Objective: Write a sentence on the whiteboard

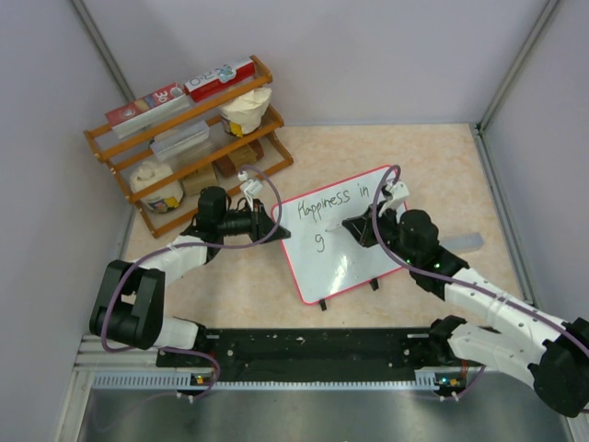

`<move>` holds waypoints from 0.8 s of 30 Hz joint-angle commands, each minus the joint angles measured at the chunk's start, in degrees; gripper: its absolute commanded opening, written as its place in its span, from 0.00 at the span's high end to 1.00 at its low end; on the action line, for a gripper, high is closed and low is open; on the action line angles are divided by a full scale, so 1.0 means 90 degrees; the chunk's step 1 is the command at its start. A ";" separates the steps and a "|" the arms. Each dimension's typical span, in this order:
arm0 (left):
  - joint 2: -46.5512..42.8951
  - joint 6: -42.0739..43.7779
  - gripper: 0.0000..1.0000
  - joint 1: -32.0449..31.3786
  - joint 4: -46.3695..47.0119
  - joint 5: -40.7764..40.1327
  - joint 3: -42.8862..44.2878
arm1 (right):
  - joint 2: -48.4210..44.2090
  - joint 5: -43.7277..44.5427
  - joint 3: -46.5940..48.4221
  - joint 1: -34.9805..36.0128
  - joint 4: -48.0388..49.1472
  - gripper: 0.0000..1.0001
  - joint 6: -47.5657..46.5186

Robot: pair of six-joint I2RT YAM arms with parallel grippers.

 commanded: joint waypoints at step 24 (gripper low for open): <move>0.0075 0.0967 1.00 -0.0171 -0.0295 -0.0339 -0.0131 | -0.0145 -0.0027 -0.0092 -0.0082 0.0386 1.00 0.0082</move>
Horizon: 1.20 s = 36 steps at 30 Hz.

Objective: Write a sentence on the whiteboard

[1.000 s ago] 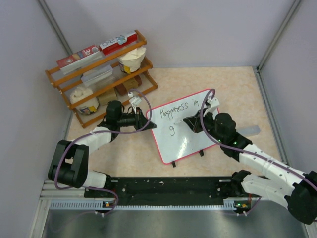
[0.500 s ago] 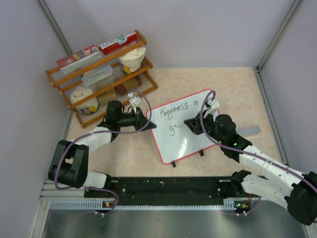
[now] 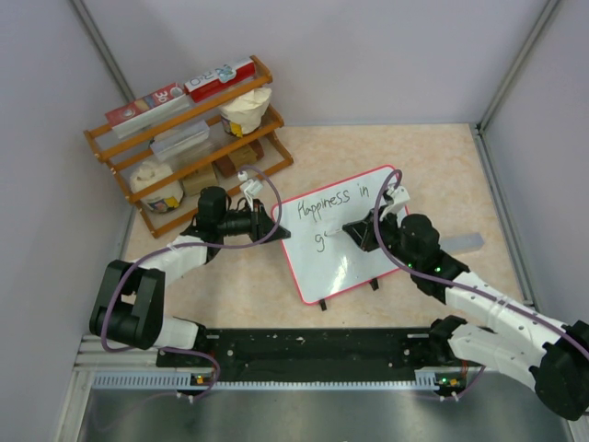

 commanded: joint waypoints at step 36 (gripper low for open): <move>0.0036 0.0982 1.00 -0.0171 -0.0329 -0.0349 -0.0131 | 0.0296 0.0141 0.0221 -0.0057 0.0309 1.00 -0.0020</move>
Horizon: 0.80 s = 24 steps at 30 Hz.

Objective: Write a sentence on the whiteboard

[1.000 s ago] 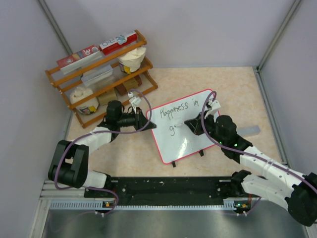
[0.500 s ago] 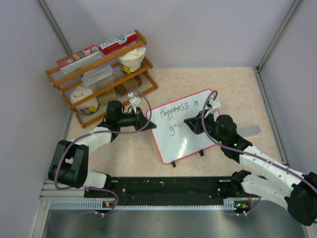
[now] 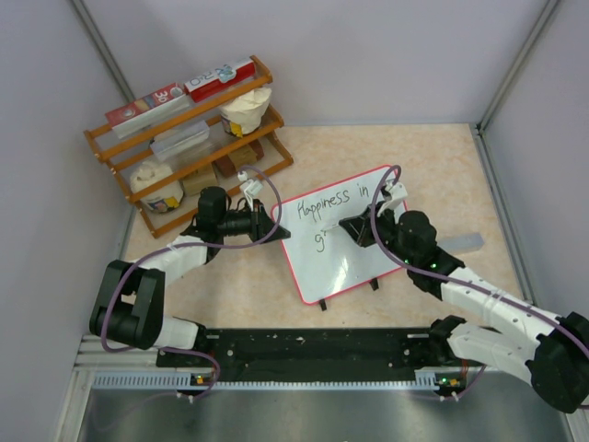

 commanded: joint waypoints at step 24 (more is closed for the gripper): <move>0.0058 0.0979 1.00 -0.0181 -0.0276 -0.0315 -0.0141 | -0.0476 0.0031 -0.0289 -0.0043 -0.0527 1.00 -0.0217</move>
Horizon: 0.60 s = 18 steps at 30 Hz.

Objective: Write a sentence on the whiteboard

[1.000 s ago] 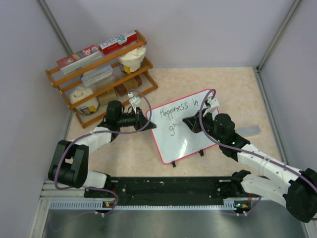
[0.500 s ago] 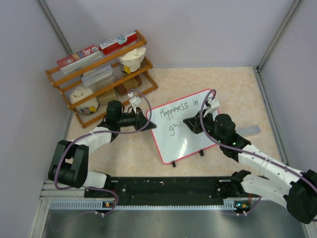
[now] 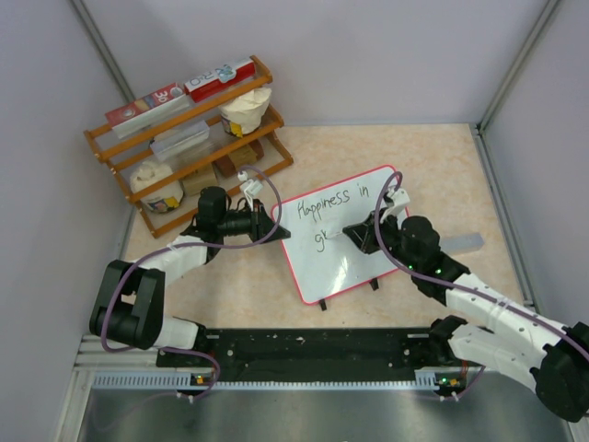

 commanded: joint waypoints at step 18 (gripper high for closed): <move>0.0097 0.0979 1.00 -0.0181 -0.0271 -0.0298 -0.0112 | 0.0237 0.0292 0.0396 -0.0072 0.0296 1.00 -0.0123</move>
